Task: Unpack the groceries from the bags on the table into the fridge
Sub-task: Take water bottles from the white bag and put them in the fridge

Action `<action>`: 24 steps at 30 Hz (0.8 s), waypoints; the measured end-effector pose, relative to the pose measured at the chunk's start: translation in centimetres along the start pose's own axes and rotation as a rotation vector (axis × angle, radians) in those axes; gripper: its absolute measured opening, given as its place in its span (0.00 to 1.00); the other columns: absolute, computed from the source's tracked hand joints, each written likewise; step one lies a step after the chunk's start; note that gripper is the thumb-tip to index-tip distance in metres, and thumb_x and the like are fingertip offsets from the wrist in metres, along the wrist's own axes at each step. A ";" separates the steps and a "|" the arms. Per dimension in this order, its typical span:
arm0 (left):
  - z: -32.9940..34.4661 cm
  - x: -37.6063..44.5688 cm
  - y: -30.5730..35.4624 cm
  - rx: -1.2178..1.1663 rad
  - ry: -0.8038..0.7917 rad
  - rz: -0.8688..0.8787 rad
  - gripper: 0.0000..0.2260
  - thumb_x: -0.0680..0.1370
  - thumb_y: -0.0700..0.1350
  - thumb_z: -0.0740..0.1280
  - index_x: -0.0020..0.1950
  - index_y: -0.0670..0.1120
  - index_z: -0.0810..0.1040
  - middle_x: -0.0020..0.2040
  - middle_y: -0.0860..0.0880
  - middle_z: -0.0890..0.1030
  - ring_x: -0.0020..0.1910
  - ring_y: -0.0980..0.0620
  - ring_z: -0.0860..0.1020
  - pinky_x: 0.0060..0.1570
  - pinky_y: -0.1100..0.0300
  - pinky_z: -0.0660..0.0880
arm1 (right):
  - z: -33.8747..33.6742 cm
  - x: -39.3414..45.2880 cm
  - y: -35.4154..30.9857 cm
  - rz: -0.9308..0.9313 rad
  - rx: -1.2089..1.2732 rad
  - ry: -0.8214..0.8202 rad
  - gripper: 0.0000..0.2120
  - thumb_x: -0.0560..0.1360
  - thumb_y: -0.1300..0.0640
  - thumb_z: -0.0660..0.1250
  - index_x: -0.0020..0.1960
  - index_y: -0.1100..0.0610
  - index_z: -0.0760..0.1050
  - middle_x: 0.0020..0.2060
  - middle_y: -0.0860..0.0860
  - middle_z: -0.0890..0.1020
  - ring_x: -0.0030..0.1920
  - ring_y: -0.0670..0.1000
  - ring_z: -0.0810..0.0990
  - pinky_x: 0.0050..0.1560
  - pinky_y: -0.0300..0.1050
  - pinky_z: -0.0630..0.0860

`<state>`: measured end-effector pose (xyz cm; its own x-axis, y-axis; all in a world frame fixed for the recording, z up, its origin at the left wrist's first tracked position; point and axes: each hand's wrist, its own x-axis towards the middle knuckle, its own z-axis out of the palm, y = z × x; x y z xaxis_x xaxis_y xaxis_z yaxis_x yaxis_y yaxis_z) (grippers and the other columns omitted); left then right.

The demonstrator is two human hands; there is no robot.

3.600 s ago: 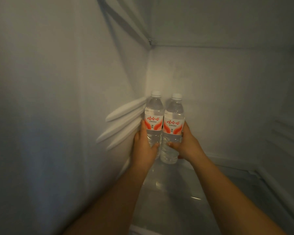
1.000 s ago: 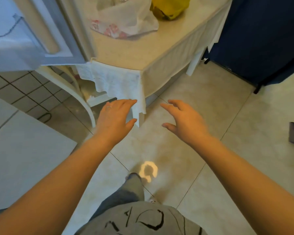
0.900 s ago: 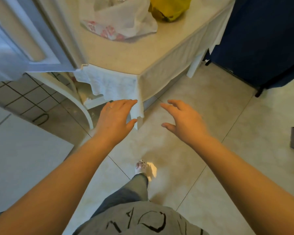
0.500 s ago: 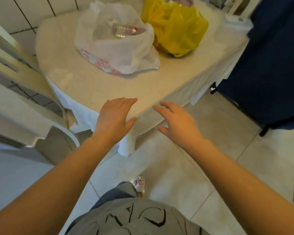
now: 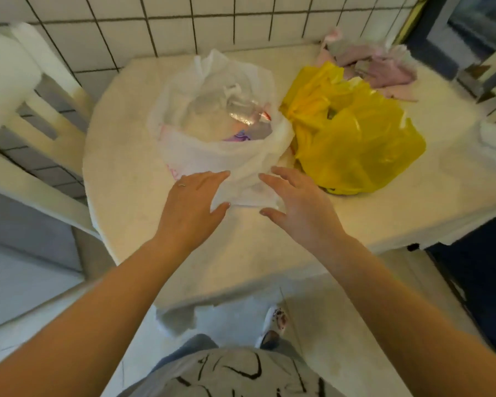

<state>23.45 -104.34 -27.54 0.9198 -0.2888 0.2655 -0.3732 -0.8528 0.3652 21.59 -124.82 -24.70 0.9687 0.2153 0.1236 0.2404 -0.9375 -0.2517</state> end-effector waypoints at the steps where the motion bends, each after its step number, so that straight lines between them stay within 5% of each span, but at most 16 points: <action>1: 0.3 1.0 0.5 0.013 0.011 -0.032 0.23 0.72 0.46 0.72 0.66 0.45 0.73 0.61 0.44 0.78 0.60 0.42 0.76 0.61 0.47 0.68 | -0.5 1.5 1.3 -0.023 -0.009 -0.013 0.30 0.71 0.47 0.71 0.70 0.47 0.67 0.70 0.50 0.69 0.67 0.53 0.68 0.61 0.46 0.70; 5: 1.0 4.4 2.0 0.029 0.092 -0.153 0.22 0.73 0.48 0.72 0.66 0.46 0.74 0.61 0.45 0.78 0.59 0.42 0.76 0.61 0.46 0.68 | -2.6 7.1 5.4 -0.096 -0.003 -0.065 0.29 0.73 0.47 0.68 0.71 0.45 0.63 0.71 0.45 0.66 0.69 0.49 0.65 0.63 0.42 0.68; 14: 2.7 7.3 1.2 0.039 0.115 -0.252 0.21 0.75 0.54 0.62 0.65 0.47 0.73 0.62 0.47 0.77 0.62 0.45 0.73 0.62 0.49 0.67 | -1.6 17.1 7.7 -0.378 0.232 -0.085 0.20 0.76 0.64 0.63 0.67 0.54 0.71 0.66 0.51 0.73 0.66 0.51 0.71 0.63 0.44 0.69; 19: 3.7 9.3 -0.5 0.092 0.022 -0.181 0.21 0.75 0.55 0.63 0.66 0.48 0.74 0.65 0.46 0.75 0.66 0.43 0.71 0.63 0.40 0.67 | 0.6 19.3 7.2 -0.522 0.051 -0.350 0.20 0.80 0.58 0.57 0.71 0.51 0.65 0.70 0.48 0.68 0.70 0.49 0.65 0.70 0.45 0.63; 24: 4.9 10.2 -1.5 0.114 0.035 -0.026 0.13 0.70 0.47 0.74 0.53 0.48 0.82 0.57 0.45 0.81 0.58 0.41 0.77 0.57 0.38 0.71 | 1.5 18.2 8.9 -0.566 -0.042 -0.363 0.22 0.78 0.50 0.63 0.71 0.50 0.66 0.72 0.52 0.64 0.71 0.55 0.63 0.68 0.49 0.64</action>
<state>34.03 -108.13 -29.78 0.9233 -0.2527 0.2892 -0.3316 -0.9044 0.2685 41.40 -128.85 -26.11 0.6552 0.7479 -0.1065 0.7217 -0.6613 -0.2045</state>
